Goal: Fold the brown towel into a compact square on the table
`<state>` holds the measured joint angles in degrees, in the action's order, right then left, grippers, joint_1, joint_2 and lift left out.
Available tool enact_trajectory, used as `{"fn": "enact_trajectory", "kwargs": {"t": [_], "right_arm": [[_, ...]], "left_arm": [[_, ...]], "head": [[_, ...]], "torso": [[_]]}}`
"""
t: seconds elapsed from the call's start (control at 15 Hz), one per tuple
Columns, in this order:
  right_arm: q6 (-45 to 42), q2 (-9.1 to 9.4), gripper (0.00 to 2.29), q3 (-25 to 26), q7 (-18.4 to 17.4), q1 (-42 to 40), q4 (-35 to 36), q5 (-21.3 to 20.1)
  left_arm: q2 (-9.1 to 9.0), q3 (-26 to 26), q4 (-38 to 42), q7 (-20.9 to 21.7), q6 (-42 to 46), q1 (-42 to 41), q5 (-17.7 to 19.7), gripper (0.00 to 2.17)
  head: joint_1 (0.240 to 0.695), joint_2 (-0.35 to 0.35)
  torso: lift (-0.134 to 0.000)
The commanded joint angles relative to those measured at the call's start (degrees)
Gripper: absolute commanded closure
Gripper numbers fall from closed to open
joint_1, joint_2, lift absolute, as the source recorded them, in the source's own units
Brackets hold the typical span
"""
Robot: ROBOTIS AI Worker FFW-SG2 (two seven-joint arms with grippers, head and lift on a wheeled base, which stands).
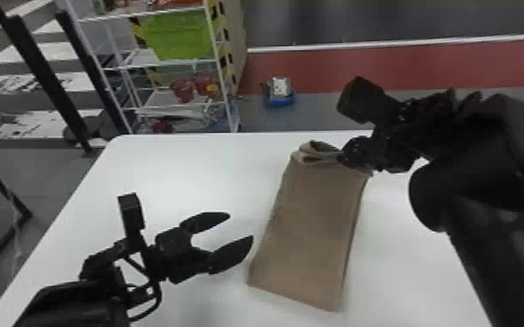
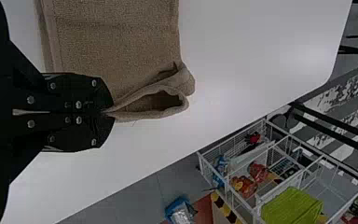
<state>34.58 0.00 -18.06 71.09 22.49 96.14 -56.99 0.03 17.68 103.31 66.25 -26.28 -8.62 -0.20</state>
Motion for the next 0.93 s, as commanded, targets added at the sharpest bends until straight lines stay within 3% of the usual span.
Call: {"fn": "enact_trajectory", "kwargs": {"t": [0.0, 0.4, 0.87], "right_arm": [[-0.34, 0.05, 1.29, -0.13, 0.45, -1.05, 2.3, 1.97], [-0.69, 0.05, 1.29, -2.68, 1.33, -3.68, 7.66, 3.46], [-0.34, 0.05, 1.29, -4.44, 1.77, -4.56, 10.12, 4.34]], "left_arm": [[-0.18, -2.83, -0.21, -1.48, -0.4, 2.73, -0.24, 0.04], [0.06, -7.23, -8.74, -1.83, -0.23, 12.4, -7.71, 0.04], [0.68, -7.4, -21.22, -3.33, 6.81, 18.99, -11.75, 0.04]], "head": [[0.695, 0.142], [0.695, 0.127], [0.695, 0.139]], "torso": [[-0.134], [-0.134], [-0.134]]}}
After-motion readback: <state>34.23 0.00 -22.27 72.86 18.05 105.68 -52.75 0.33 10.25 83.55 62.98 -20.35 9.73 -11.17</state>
